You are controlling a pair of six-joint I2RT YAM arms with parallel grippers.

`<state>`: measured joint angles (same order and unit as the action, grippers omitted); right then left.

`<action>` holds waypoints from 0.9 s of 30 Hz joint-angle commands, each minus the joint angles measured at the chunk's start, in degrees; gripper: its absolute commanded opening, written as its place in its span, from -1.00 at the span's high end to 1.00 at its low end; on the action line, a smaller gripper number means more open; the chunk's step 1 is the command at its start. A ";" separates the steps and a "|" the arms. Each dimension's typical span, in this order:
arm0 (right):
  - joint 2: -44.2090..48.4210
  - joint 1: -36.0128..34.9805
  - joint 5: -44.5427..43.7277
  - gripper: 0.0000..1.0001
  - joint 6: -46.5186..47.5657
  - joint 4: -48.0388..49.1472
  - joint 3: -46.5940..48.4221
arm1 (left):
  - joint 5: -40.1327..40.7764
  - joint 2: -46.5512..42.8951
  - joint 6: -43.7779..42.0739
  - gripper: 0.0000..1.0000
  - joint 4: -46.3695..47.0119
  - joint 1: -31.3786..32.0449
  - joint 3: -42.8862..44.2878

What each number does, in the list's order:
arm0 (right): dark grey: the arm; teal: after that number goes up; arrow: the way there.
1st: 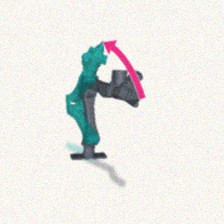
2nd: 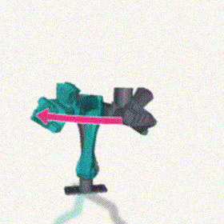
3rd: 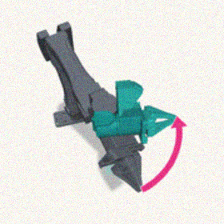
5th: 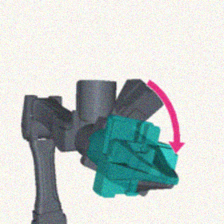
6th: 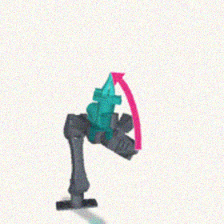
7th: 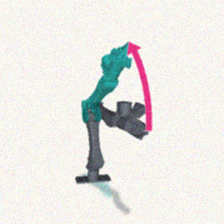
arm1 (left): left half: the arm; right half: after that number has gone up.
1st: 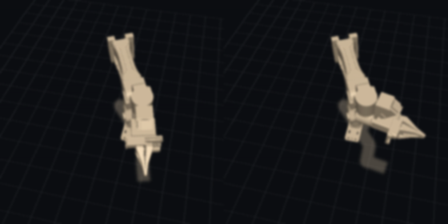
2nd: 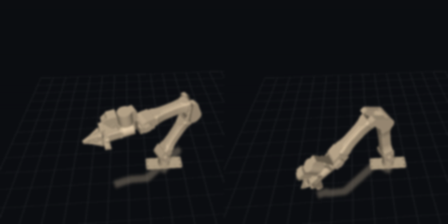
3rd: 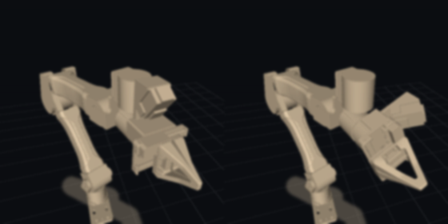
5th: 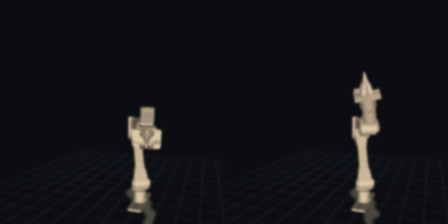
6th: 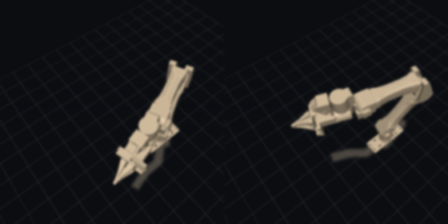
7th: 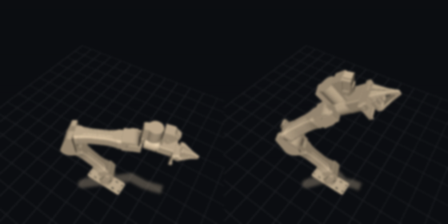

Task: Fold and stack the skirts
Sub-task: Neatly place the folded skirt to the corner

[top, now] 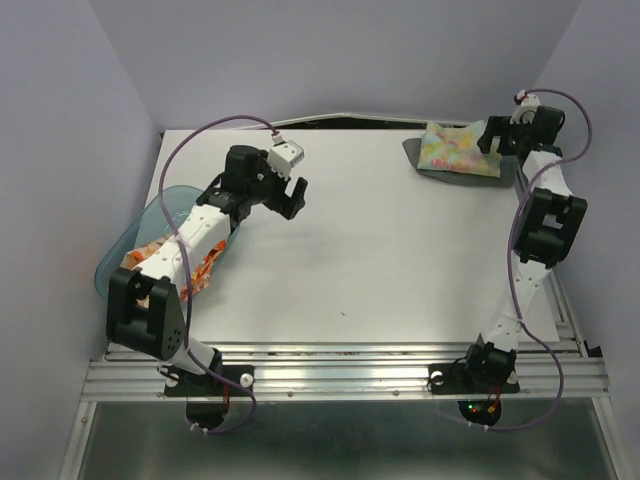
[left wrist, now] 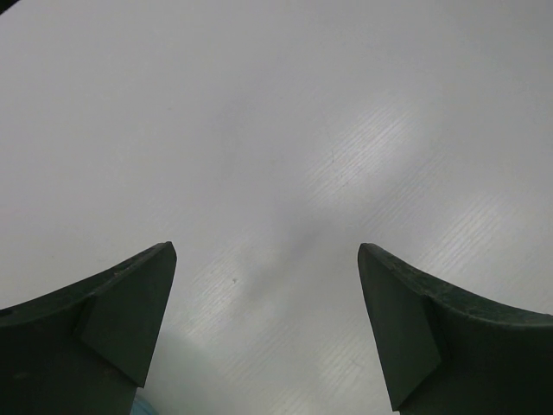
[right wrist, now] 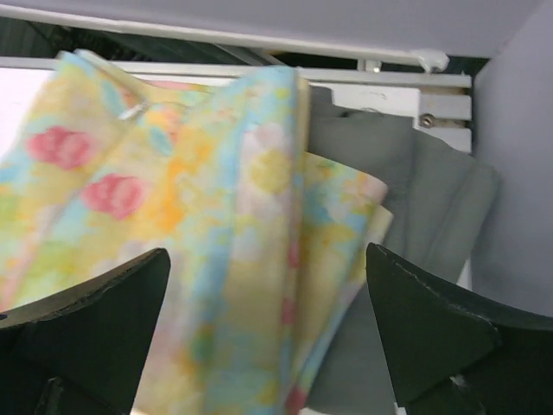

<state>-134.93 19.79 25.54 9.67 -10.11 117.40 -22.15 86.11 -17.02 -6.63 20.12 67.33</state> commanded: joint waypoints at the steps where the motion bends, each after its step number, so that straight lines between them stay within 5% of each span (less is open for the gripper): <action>1: 9.86 -3.52 2.41 -0.91 -2.46 1.94 -2.44 | 2.73 -5.42 1.63 -0.97 -0.57 -0.08 1.58; 7: 6.98 -4.67 1.45 -0.58 -7.56 -0.44 -2.80 | 3.52 -7.71 3.91 -0.97 0.31 -0.78 -1.24; 18: -0.50 -3.54 -6.02 -0.57 -3.52 -1.14 -1.39 | 4.66 -7.53 6.30 -0.97 -6.01 -8.16 3.95; 27: 8.09 -2.48 -2.61 -1.00 -1.67 -4.30 -1.39 | 6.42 -9.20 -5.03 -0.97 -21.65 -21.94 7.37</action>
<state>-135.50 16.75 20.56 7.16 -13.93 114.78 -15.99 79.75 -15.00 -19.77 3.40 71.35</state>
